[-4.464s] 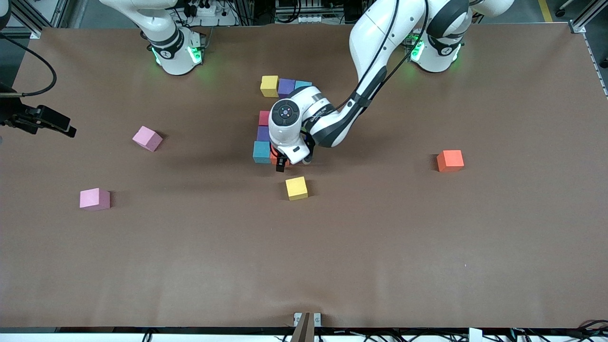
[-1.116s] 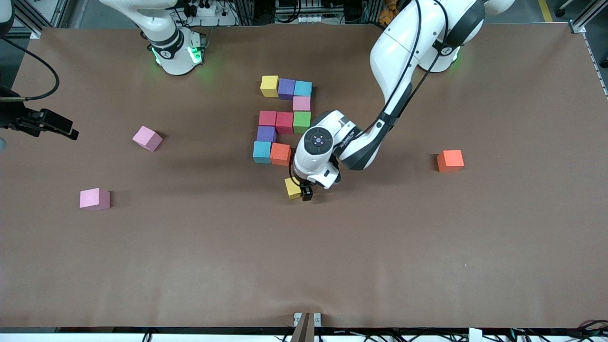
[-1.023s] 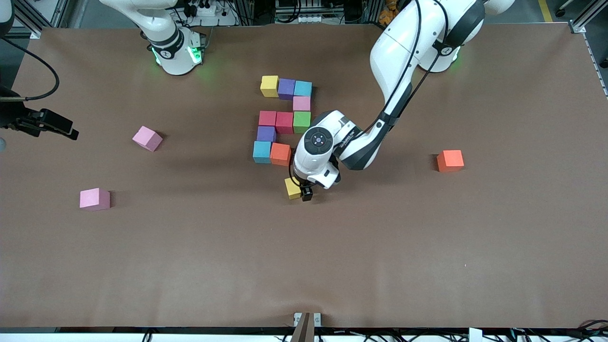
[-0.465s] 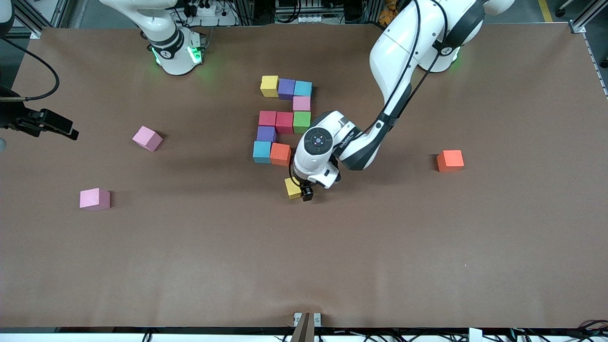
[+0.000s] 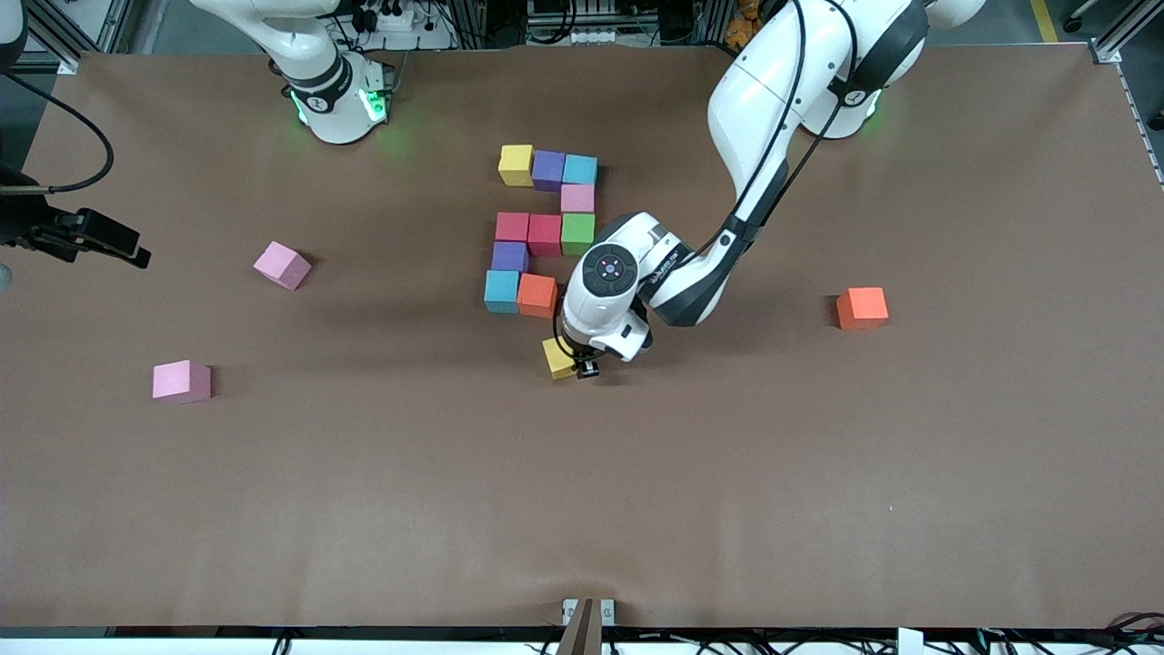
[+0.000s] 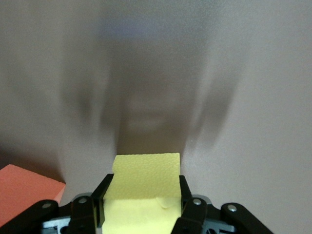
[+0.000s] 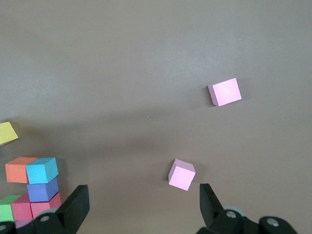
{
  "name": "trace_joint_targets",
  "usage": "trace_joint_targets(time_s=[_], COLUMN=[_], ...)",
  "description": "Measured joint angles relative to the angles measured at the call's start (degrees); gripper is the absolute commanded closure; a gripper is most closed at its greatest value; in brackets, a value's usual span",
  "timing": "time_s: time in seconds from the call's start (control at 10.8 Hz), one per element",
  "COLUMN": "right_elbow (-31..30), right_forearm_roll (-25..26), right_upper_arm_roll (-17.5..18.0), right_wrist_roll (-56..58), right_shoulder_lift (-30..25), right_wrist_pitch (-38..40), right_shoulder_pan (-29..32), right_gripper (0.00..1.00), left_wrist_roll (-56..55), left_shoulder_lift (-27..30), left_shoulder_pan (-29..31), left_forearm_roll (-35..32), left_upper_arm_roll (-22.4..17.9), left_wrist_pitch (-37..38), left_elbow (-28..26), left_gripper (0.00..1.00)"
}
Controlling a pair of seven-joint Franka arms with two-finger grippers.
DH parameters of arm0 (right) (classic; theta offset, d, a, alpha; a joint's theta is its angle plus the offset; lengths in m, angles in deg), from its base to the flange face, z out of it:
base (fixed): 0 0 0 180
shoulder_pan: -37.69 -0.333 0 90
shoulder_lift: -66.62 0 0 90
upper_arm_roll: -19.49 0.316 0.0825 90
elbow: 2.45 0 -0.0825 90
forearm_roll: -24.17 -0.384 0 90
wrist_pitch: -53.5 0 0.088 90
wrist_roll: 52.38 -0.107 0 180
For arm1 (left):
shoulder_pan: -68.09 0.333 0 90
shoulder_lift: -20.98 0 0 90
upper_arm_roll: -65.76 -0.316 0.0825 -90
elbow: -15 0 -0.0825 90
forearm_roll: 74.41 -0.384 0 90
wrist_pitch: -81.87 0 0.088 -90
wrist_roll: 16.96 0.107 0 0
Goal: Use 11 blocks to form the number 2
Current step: 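Grasp the yellow cube with the left gripper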
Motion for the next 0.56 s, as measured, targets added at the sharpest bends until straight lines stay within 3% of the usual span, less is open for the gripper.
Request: trace_joint_targets(time_s=[0.56], right_elbow=[0.00], right_forearm_roll=[0.00], right_upper_arm_roll=[0.00], right_wrist_roll=[0.00], right_shoulder_lift=[0.01], right_wrist_pitch=[0.00], right_shoulder_pan=[0.00], right_gripper=[0.00], left_wrist_roll=[6.88], left_shoulder_lift=[1.73], left_shoulder_pan=[0.38], left_forearm_roll=[-0.02], left_upper_arm_roll=[-0.09], left_wrist_pitch=[2.08], left_elbow=[0.50], left_gripper=[1.00])
